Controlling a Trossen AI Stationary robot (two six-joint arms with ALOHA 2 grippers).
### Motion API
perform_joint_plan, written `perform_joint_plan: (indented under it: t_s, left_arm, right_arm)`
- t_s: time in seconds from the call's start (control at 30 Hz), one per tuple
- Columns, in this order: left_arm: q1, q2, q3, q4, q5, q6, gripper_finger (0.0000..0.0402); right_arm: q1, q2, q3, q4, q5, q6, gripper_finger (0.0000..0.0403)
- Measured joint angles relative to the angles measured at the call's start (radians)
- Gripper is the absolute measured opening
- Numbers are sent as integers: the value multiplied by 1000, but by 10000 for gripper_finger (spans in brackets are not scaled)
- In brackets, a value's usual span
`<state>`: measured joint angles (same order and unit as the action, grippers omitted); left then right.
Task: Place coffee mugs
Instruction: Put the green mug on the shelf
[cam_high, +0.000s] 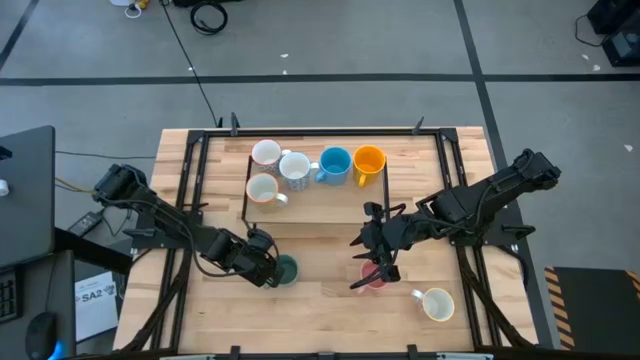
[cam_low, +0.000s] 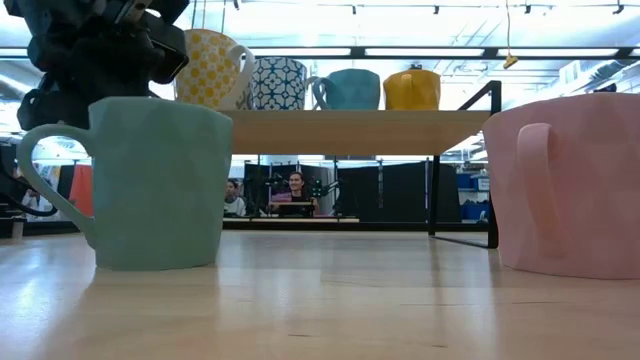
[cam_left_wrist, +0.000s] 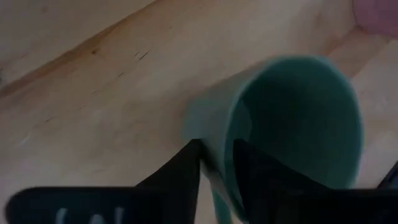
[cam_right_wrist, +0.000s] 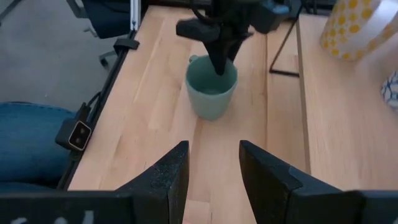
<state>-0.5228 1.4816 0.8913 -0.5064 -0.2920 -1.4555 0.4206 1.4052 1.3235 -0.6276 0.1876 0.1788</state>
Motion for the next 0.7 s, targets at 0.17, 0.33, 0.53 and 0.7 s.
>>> perform_joint_plan:
  t_s: [0.17, 0.33, 0.53, 0.7]
  left_arm:
    - [0, 1, 0, 35, 2, 4, 45]
    - [3, 2, -1, 110, 2, 0, 26]
    - [29, 2, 11, 245, 0, 0, 26]
    - [62, 1, 13, 315, 0, 0, 28]
  right_arm:
    - [0, 0, 0, 32, 0, -45, 146]
    - [0, 0, 0, 58, -1, -84, 146]
    - [1, 0, 0, 128, -74, -112, 145]
    - [3, 8, 0, 222, -156, -172, 145]
